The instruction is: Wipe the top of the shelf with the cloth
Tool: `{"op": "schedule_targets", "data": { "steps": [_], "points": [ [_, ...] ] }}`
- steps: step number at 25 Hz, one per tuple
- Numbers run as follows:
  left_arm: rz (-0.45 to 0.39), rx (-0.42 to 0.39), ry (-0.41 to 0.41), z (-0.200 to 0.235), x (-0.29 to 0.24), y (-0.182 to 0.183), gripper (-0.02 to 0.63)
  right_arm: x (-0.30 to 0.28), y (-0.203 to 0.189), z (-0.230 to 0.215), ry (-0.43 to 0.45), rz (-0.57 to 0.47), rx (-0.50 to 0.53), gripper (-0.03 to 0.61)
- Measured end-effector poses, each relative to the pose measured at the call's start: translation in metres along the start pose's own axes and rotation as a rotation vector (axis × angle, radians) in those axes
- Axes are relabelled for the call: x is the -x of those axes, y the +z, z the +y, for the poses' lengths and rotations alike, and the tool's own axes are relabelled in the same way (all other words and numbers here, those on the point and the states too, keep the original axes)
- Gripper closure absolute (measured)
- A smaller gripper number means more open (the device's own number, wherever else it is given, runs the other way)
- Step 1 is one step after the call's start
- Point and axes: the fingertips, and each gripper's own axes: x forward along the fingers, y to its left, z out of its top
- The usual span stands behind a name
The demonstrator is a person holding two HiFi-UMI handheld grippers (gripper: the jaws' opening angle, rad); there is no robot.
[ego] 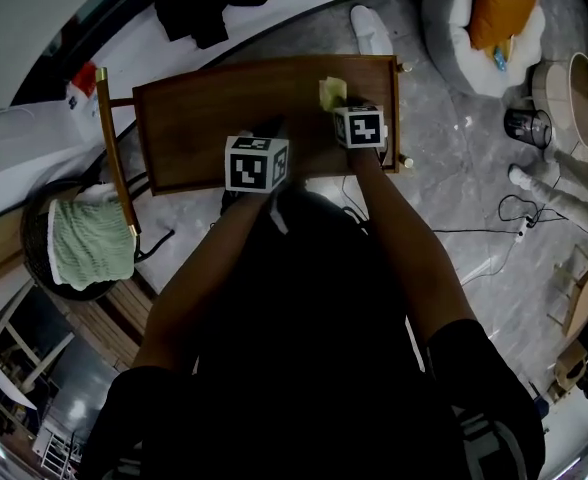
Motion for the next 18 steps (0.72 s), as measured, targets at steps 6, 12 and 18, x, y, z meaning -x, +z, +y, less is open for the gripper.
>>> {"op": "schedule_targets", "data": {
  "steps": [6, 12, 18],
  "points": [
    [-0.003, -0.011, -0.015, -0.018, -0.01, 0.003, 0.6, 0.019, 0.002, -0.046, -0.076, -0.026, -0.033, 0.534],
    [-0.008, -0.017, -0.022, -0.026, -0.012, 0.005, 0.6, 0.033, -0.001, -0.079, -0.147, -0.014, -0.068, 0.534],
    [-0.012, -0.016, -0.031, -0.029, -0.011, 0.003, 0.6, 0.045, -0.005, -0.103, -0.234, 0.009, -0.077, 0.534]
  ]
}}
